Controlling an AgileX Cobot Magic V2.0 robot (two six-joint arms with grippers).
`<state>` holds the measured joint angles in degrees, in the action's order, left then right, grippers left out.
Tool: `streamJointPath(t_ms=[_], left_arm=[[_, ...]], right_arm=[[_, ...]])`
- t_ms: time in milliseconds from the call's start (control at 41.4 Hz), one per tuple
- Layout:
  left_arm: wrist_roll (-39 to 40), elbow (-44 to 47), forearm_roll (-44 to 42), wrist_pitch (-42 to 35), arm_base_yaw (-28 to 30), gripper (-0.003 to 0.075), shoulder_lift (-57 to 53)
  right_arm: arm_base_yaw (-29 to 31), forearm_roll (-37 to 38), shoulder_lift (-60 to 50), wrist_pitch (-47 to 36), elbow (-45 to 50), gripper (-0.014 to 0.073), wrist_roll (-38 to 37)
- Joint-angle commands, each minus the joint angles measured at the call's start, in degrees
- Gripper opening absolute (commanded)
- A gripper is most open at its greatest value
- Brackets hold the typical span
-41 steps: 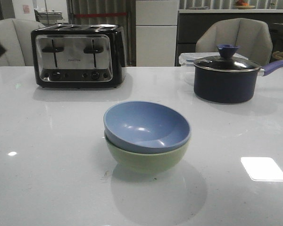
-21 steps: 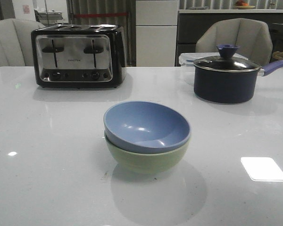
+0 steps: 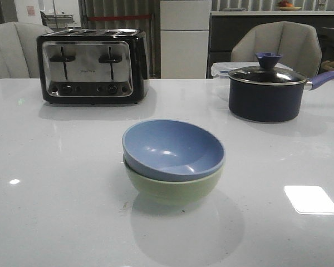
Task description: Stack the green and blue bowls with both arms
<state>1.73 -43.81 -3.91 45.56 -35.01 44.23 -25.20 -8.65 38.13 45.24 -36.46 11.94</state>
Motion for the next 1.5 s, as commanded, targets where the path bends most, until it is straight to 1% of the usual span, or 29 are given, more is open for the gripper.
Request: streamJointPath(t_ms=[0, 121, 555, 627, 700, 748, 796, 869, 917, 1038, 1158, 1327, 1472], left_arm=[[0.6, -1.5, -0.1, -4.1, -0.3, 0.0096, -0.1], [0.6, -1.5, -0.1, -4.3, -0.3, 0.0096, -0.1], [0.6, -1.1, -0.1, -4.8, -0.3, 0.0096, -1.3], [0.6, -0.3, -0.3, -5.9, 1.5, 0.0096, -3.1], [0.6, 1.4, -0.1, -6.8, 4.9, 0.0097, -6.0], [0.0, 3.5, 0.2, -8.8, 7.6, 0.0097, -9.0], [-1.3, 6.4, 0.2, -12.6, 10.2, 0.0099, -12.3], [-4.7, 11.6, 2.5, -19.8, 13.7, 0.0101, -17.6], [-5.3, 15.4, 3.2, -23.8, 16.4, 0.0101, -21.5], [-5.3, 23.9, 4.8, -29.2, 22.4, 0.0101, -30.5], [-5.3, 31.7, 6.2, -33.9, 27.0, 0.0101, -37.4], [-5.3, 40.5, 9.5, -40.5, 30.3, 0.0101, -43.9], [-5.3, 44.2, 10.1, -45.6, 30.7, 0.01, -45.4]], right_arm=[[0.3, -0.3, -0.1, -3.3, -1.6, 0.0042, -0.1], [0.3, -0.3, -0.1, -2.0, -1.6, 0.0042, -0.1], [0.3, -0.3, -0.1, -2.0, -1.6, 0.0042, -0.1], [0.3, -0.3, -0.1, -2.1, -1.6, 0.0042, -0.1], [0.3, -0.3, -0.1, -2.1, -1.6, 0.0042, -0.1], [0.3, -0.3, -0.1, -2.1, -1.6, 0.0042, -0.1], [0.3, -0.3, -0.1, -2.1, -1.6, 0.0042, -0.1], [0.3, -0.3, -0.1, -2.1, -1.6, 0.0042, -0.1], [0.3, -0.3, -0.1, -2.1, -1.6, 0.0042, -0.1], [0.3, -0.3, -0.1, -2.1, -1.6, 0.0042, -0.1], [0.3, -0.3, -0.1, -2.1, -1.6, 0.0042, -0.1], [0.3, -0.3, -0.1, -2.1, -1.6, 0.0042, -0.1], [0.3, -0.3, -0.1, -2.1, -1.6, 0.0042, -0.1]])
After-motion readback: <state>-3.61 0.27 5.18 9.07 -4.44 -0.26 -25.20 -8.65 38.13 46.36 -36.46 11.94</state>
